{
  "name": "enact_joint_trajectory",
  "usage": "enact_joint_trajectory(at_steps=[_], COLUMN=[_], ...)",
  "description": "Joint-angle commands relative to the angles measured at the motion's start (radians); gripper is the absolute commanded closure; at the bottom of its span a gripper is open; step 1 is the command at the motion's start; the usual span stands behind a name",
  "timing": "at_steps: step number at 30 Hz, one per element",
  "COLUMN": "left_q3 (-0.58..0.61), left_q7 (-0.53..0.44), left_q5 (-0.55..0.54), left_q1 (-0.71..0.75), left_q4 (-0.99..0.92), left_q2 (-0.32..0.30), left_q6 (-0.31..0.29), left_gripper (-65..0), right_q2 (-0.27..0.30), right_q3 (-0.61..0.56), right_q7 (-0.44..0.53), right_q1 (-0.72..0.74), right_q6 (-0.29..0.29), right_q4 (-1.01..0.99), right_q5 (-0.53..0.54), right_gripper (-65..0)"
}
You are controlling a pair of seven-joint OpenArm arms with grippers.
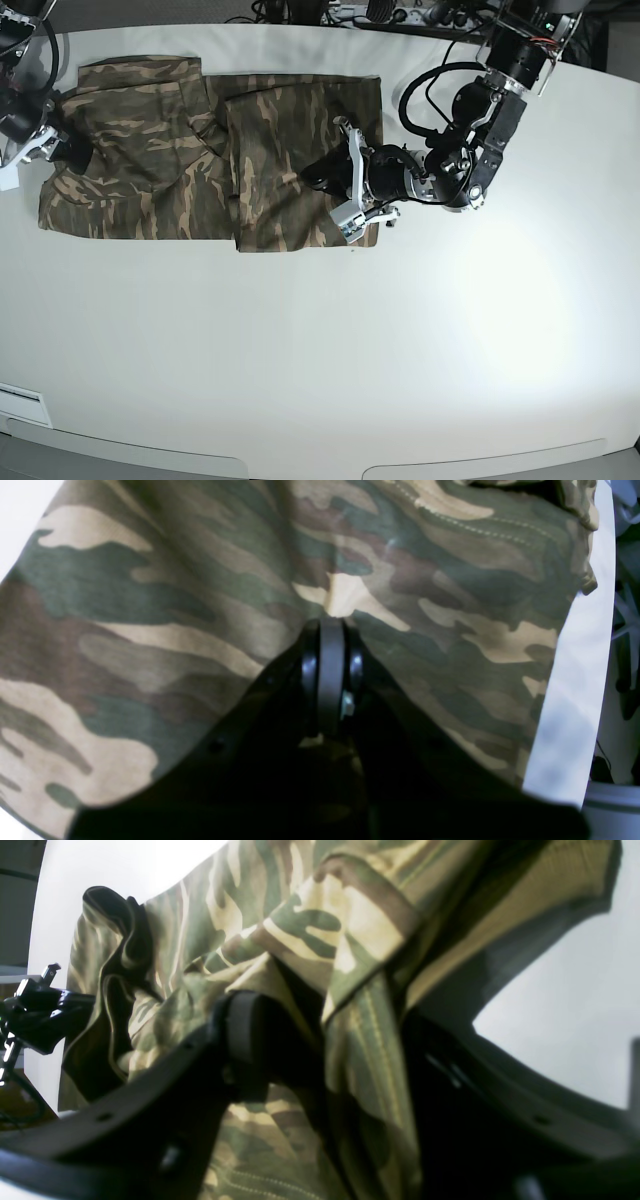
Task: Fold the T-shirt properly
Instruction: 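Press the folded layer flat with the left gripper, then lift the other end with the right gripper and fold it over the stack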
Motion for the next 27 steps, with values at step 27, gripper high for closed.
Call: enact_joint_trajectory(at_steps=[27], left_q3=[-0.180], left_q7=[0.317], left_q5=[-0.422], left_q1=[-0.272], left_q4=[-0.009], left_q2=[-0.016], left_q6=[0.034], left_gripper=[-10.7], right_q2=[0.129], right_q3=[-0.010], right_q7=[0.091], right_q1=[0.120], right_q6=[0.005], right_q4=[0.016], right_q5=[-0.263], right_gripper=[0.0])
